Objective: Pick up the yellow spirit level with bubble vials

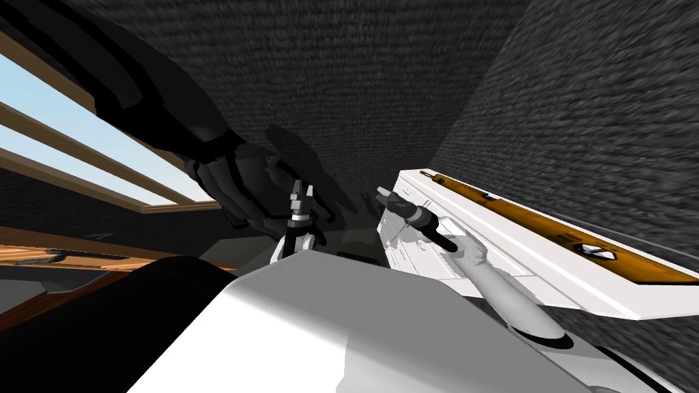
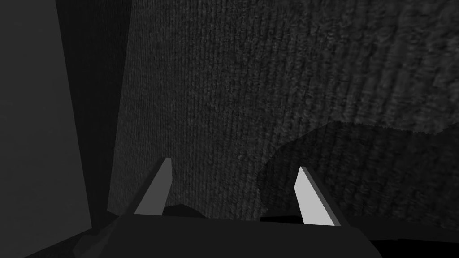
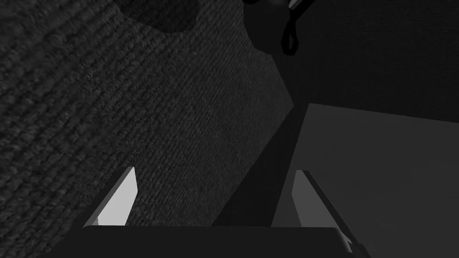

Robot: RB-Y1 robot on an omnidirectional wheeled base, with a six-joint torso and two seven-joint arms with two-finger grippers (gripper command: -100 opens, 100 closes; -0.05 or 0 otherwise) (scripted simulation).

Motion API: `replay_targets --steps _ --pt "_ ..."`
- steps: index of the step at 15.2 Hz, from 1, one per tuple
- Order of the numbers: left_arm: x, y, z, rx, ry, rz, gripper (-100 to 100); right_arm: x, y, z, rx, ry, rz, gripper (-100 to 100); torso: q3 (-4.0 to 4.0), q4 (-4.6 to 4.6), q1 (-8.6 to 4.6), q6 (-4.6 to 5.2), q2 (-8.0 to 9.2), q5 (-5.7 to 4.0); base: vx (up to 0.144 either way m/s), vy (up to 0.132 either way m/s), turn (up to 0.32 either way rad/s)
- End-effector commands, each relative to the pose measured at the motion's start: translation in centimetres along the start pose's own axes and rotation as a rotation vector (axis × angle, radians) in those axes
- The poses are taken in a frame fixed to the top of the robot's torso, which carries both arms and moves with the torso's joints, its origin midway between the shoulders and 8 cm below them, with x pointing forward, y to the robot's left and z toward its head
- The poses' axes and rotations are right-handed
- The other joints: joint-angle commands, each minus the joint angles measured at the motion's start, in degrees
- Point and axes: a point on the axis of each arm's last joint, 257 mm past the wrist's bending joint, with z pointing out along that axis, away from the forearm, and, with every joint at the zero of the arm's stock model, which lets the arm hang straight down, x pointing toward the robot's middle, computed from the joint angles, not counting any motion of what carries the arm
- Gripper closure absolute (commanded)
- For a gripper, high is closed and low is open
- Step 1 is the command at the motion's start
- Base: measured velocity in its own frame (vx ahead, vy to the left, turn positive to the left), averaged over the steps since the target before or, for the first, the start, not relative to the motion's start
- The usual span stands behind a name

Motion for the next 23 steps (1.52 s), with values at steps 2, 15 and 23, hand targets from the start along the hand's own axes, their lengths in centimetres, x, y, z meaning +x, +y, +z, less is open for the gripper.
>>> replay_targets --steps 2,15,23 --pt "0.0 0.0 0.0 0.000 0.000 0.000 0 2.0 -1.0 -0.1 -0.015 0.125 -0.018 -100 0.02 0.01 -0.04 0.00 0.03 0.00 0.042 0.041 -0.007" --pt "0.0 0.0 0.0 0.000 0.000 0.000 0 3.8 -4.7 -1.7 -0.030 0.473 -0.167 -100 -0.01 0.00 -0.11 0.01 -0.02 -0.02 0.047 0.033 -0.010" --pt "0.0 0.0 0.0 0.000 0.000 0.000 0 3.6 -9.9 -6.9 0.063 0.784 -0.259 -100 -0.01 0.00 -0.15 0.03 -0.03 -0.04 0.059 0.021 -0.016"
